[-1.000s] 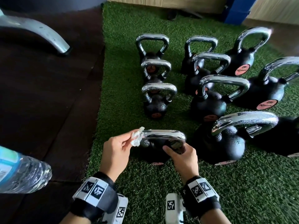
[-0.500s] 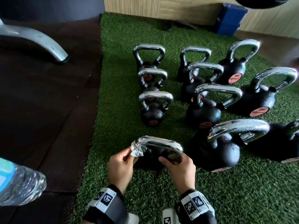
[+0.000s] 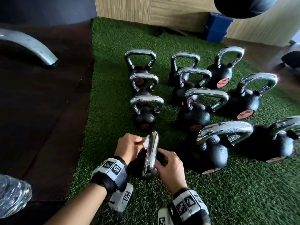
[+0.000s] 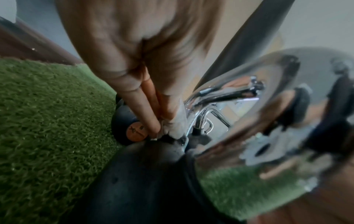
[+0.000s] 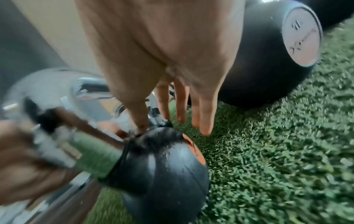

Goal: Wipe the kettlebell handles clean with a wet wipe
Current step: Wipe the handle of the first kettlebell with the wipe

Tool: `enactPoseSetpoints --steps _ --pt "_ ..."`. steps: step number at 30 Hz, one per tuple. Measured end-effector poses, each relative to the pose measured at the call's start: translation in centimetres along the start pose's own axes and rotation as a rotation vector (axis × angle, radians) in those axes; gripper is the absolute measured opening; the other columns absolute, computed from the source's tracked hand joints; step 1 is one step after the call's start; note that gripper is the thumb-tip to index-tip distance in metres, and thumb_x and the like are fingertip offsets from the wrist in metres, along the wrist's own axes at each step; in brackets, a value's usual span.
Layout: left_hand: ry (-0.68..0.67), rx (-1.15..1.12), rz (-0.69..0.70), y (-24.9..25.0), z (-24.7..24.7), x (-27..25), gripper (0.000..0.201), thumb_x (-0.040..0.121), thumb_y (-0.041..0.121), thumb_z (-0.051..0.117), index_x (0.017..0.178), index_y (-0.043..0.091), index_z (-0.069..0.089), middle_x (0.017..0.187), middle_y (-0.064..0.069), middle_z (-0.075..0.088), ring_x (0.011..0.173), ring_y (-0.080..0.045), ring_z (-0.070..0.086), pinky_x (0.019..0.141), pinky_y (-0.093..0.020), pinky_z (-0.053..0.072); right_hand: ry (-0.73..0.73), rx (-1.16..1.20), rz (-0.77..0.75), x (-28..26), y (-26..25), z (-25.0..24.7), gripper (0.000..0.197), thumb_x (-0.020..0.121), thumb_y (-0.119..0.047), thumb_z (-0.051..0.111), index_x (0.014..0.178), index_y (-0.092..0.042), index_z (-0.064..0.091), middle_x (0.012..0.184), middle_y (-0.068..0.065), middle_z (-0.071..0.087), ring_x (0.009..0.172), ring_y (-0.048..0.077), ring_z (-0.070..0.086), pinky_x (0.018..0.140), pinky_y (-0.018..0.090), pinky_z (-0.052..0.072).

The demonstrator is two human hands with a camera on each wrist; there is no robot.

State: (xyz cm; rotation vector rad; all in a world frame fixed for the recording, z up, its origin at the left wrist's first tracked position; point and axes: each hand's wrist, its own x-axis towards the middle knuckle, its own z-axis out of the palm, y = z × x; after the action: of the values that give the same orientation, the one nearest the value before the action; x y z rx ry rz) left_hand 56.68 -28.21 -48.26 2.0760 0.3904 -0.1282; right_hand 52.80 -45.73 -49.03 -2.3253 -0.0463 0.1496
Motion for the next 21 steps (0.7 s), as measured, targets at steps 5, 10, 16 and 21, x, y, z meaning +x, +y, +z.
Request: enactPoseSetpoints --steps 5,10,16,21 --pt "0.031 -0.035 0.004 1.3 -0.5 0.2 0.011 0.086 0.026 0.081 0.096 0.029 0.083 0.088 0.013 0.079 0.069 0.012 0.065 0.054 0.002 0.04 -0.262 0.152 0.171 2.1 0.4 0.9 0.053 0.088 -0.046 0.07 0.133 -0.021 0.063 0.116 0.003 0.074 0.102 0.014 0.071 0.085 0.029 0.059" --pt "0.051 -0.182 0.122 1.9 -0.5 -0.4 0.013 0.083 0.036 0.083 0.096 0.035 0.082 0.086 0.022 0.077 0.077 0.017 0.066 0.064 -0.003 0.049 -0.215 0.251 0.147 1.9 1.0 1.0 0.032 0.084 -0.046 0.074 0.11 -0.027 0.074 0.089 -0.004 0.078 0.072 0.004 0.069 0.055 0.013 0.048" --pt "-0.133 -0.604 0.019 2.6 -1.2 -0.2 0.023 0.085 -0.004 0.077 0.1 0.012 0.081 0.101 -0.007 0.08 0.092 -0.009 0.076 0.073 -0.016 0.058 -0.214 0.224 0.175 2.1 1.2 1.4 0.048 0.083 -0.048 0.075 0.123 -0.023 0.07 0.104 -0.004 0.076 0.092 0.011 0.073 0.07 0.018 0.057" --pt "-0.248 -0.742 -0.03 2.5 -2.4 -0.6 0.021 0.081 -0.004 0.076 0.089 0.014 0.082 0.097 -0.008 0.08 0.089 -0.016 0.078 0.071 -0.018 0.06 -0.216 0.318 0.206 2.1 1.2 1.5 0.038 0.079 -0.047 0.08 0.109 -0.024 0.075 0.095 -0.006 0.078 0.086 0.01 0.075 0.063 0.018 0.058"
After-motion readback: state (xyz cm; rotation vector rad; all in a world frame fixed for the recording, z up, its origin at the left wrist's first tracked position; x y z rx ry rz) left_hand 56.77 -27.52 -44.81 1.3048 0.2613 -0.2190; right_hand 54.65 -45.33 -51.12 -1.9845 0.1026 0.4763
